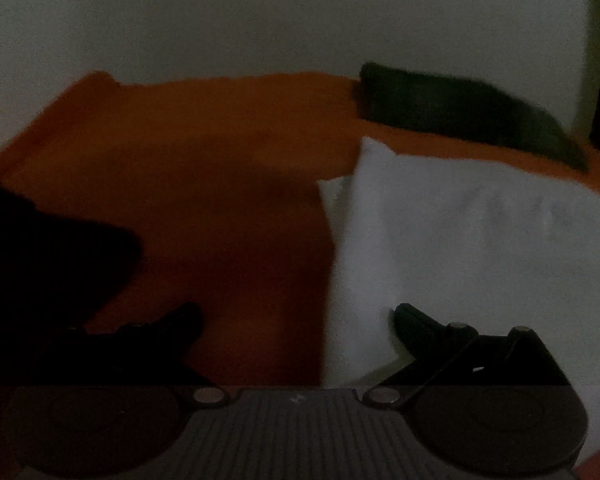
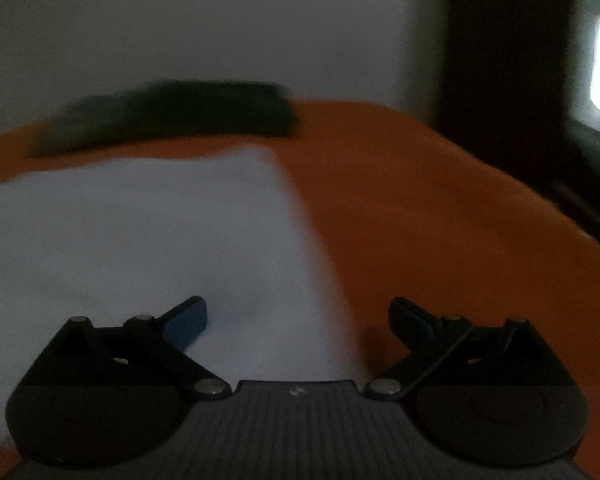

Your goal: Fold clothes

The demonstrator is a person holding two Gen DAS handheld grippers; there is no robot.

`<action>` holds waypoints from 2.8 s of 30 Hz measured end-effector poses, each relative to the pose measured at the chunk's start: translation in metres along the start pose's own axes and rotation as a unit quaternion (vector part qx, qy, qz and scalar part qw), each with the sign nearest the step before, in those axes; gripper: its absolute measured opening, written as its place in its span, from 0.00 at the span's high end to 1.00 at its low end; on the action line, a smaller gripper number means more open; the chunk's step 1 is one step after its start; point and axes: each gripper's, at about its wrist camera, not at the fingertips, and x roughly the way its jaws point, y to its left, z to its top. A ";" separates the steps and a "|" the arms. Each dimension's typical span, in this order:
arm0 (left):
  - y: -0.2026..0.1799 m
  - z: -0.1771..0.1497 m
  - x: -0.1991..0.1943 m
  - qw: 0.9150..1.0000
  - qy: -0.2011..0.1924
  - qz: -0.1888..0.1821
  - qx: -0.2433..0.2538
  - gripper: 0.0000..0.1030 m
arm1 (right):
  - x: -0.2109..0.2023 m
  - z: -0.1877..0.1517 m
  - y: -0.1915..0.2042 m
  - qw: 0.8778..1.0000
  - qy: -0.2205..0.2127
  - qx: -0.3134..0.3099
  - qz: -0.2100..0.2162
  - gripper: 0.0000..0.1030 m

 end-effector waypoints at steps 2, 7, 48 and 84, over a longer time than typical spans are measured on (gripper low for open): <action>-0.010 0.012 -0.014 0.999 0.011 0.035 0.030 0.00 | -0.010 0.015 -0.019 0.999 0.016 0.013 -0.026 0.05; -0.032 0.037 -0.060 0.998 0.042 -0.001 -0.036 0.00 | -0.060 0.051 0.015 0.999 0.031 0.000 0.045 0.03; -0.184 0.165 -0.152 0.976 0.202 -0.012 0.080 0.00 | -0.096 0.234 -0.063 0.965 0.228 0.064 0.113 0.00; -0.044 0.114 0.106 0.948 0.301 -0.102 0.031 0.12 | 0.170 0.234 0.030 0.918 0.331 -0.122 0.181 0.42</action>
